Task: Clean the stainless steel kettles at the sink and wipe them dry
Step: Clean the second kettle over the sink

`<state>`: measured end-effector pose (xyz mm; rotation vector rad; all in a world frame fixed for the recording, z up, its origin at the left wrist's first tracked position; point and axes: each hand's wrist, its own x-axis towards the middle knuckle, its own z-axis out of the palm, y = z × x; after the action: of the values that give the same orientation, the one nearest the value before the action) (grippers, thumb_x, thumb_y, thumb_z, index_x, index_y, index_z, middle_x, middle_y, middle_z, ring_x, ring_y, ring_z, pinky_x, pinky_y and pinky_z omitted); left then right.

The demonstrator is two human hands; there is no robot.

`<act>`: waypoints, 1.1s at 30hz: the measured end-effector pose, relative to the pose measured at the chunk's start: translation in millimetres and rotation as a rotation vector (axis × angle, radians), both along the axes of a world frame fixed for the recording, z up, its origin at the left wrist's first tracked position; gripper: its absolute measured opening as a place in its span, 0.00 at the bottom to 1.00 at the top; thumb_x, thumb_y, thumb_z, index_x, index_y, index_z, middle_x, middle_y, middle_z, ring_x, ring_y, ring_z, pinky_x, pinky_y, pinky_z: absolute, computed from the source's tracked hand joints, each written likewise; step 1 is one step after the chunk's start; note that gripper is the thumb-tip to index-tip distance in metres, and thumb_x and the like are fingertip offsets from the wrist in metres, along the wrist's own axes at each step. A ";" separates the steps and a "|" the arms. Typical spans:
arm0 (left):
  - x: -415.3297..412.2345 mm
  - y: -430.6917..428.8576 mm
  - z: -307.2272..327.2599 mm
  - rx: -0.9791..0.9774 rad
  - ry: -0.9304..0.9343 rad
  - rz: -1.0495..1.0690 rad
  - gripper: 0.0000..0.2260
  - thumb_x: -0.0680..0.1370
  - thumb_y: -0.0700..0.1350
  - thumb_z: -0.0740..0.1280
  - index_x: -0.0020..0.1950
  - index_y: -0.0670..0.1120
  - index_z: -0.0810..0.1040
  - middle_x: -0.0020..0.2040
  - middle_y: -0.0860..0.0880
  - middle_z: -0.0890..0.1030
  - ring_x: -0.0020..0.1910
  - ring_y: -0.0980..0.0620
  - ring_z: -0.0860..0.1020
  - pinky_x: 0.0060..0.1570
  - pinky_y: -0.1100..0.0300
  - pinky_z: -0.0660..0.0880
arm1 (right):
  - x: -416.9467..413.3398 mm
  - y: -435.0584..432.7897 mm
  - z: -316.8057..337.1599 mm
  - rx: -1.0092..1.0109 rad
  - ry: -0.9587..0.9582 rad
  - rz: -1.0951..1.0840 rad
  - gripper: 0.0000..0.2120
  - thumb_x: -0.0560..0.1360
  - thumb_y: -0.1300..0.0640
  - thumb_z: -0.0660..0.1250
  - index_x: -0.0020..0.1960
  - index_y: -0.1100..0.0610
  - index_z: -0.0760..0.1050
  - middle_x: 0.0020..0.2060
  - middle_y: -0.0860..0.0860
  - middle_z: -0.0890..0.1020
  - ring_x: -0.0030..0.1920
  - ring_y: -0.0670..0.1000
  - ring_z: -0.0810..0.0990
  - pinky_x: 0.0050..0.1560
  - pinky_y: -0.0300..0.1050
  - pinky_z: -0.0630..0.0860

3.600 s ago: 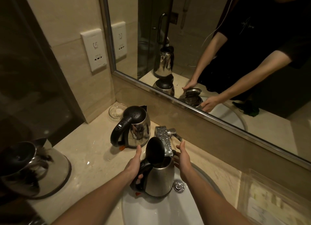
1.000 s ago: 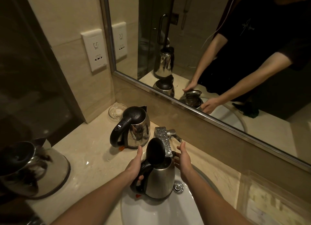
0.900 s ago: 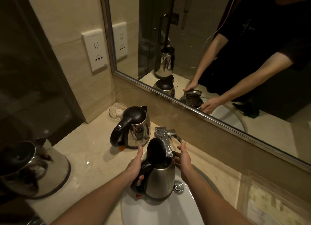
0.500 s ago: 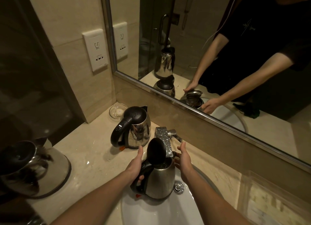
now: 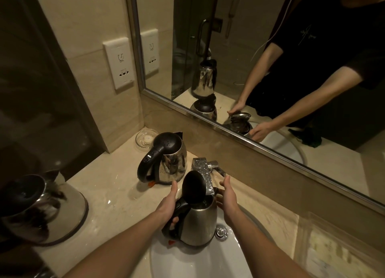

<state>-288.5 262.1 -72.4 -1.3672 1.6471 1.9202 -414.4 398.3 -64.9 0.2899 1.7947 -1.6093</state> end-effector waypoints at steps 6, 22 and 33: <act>1.3 1.4 3.0 0.000 0.003 0.019 0.47 0.75 0.74 0.46 0.73 0.36 0.71 0.24 0.48 0.75 0.20 0.54 0.71 0.24 0.61 0.68 | -0.5 -0.7 1.2 0.000 -0.016 -0.003 0.36 0.77 0.33 0.49 0.72 0.59 0.65 0.66 0.59 0.73 0.64 0.59 0.72 0.68 0.57 0.66; 0.3 0.5 -0.5 0.027 0.023 -0.008 0.48 0.76 0.74 0.45 0.72 0.34 0.70 0.21 0.50 0.73 0.19 0.54 0.69 0.24 0.62 0.68 | -2.9 0.1 -3.0 0.005 0.004 -0.022 0.31 0.79 0.36 0.47 0.67 0.58 0.69 0.46 0.51 0.77 0.44 0.52 0.77 0.41 0.45 0.72; -4.3 -2.8 -11.2 0.041 0.017 0.003 0.39 0.74 0.76 0.46 0.52 0.44 0.79 0.27 0.47 0.73 0.20 0.53 0.69 0.24 0.61 0.67 | -1.4 -0.7 -0.7 -0.004 -0.001 -0.038 0.32 0.79 0.36 0.47 0.69 0.59 0.68 0.53 0.55 0.77 0.46 0.52 0.77 0.43 0.45 0.71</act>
<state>-292.8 259.2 -83.6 -1.3423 1.6044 1.9618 -415.9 397.6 -65.6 0.3249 1.7948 -1.6381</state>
